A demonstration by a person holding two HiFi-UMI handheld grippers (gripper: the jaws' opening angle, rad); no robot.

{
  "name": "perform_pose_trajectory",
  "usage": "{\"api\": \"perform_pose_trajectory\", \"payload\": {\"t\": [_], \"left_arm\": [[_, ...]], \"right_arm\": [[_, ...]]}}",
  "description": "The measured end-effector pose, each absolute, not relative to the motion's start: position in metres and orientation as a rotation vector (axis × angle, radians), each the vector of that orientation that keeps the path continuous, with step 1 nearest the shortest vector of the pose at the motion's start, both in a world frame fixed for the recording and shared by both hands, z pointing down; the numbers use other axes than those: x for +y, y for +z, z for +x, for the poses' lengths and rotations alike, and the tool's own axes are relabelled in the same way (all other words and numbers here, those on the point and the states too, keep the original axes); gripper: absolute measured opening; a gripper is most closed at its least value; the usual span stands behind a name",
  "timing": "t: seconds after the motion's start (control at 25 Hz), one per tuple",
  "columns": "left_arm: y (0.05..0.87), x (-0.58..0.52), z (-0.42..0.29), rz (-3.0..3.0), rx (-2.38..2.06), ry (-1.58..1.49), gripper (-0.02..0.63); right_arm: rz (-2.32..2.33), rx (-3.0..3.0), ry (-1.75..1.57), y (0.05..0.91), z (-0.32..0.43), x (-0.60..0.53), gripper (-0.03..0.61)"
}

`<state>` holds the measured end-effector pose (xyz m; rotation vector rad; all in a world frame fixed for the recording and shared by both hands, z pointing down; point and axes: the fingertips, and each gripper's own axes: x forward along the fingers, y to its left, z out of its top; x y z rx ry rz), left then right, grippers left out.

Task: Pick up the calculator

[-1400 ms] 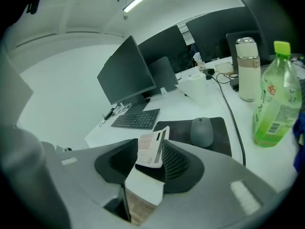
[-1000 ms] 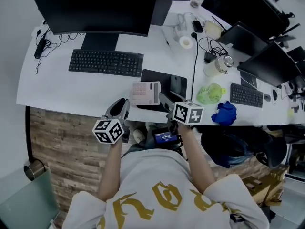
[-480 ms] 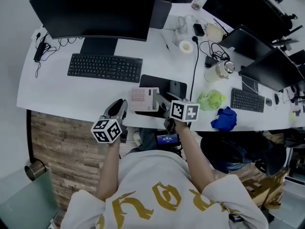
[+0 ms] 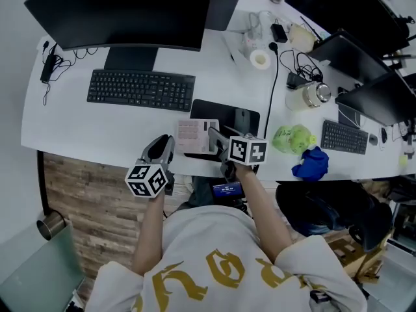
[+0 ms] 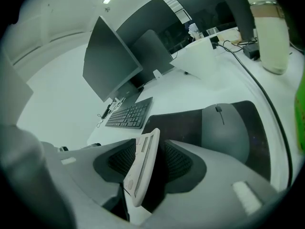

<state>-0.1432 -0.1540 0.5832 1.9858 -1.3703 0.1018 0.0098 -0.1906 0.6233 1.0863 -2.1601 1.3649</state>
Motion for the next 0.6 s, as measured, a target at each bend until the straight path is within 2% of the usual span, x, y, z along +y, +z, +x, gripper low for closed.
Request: {"api": "perform_pose_trajectory", "payload": {"t": [0.28, 0.6], "left_arm": [[0.586, -0.159, -0.145, 1.981, -1.385, 0.120, 0.057], [0.593, -0.159, -0.157, 1.956, -1.420, 0.141, 0.051]], "right_arm": [[1.048, -2.141, 1.424, 0.639, -0.005, -0.191, 0.209], [1.067, -2.134, 1.560, 0.646, -0.010, -0.193, 0.170]]}}
